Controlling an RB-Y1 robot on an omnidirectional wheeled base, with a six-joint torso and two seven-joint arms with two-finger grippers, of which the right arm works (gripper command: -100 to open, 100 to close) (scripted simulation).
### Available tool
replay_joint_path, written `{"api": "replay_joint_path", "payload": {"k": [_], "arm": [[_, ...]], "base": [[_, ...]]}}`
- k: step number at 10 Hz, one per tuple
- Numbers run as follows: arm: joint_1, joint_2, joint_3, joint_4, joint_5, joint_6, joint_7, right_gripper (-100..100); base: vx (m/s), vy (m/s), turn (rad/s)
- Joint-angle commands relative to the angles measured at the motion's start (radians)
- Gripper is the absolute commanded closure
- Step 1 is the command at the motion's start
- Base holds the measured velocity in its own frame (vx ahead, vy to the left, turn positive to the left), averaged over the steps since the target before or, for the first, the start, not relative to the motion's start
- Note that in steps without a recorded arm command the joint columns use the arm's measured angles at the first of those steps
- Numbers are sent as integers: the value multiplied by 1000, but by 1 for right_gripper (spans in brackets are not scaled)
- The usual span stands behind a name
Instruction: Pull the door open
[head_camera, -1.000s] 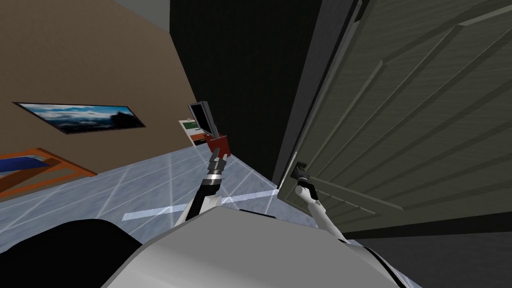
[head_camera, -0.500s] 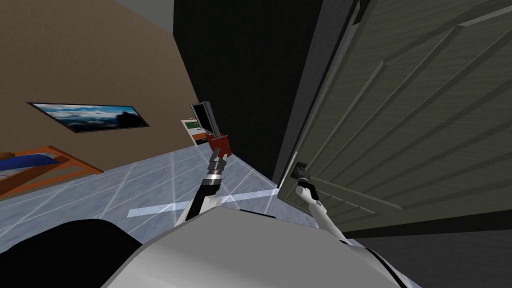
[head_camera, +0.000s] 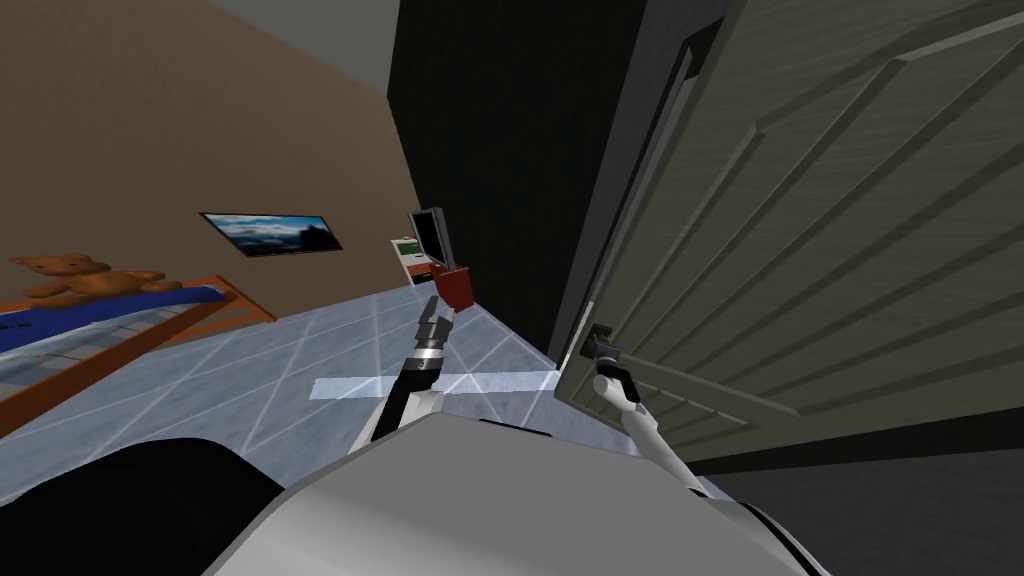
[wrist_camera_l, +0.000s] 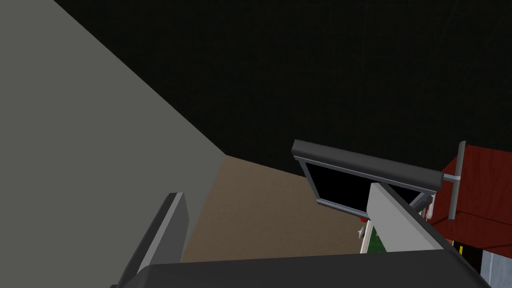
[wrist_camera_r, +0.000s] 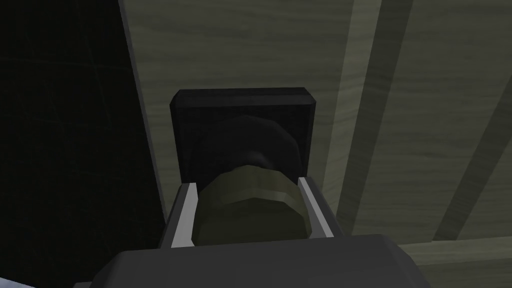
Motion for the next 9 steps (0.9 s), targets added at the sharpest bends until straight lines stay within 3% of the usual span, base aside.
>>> {"api": "replay_joint_path", "payload": {"k": [1,4,5,9], "arm": [[8,-16,25,-15,0,0,-29,100],[21,-40,59,-33,0,4,-66,100],[20,-33,51,-28,0,7,-56,100],[39,-65,111,-58,8,6,-106,100]], "base": [[-266,-81,186],[-253,-90,163],[-115,-36,52],[-210,-64,116]]}}
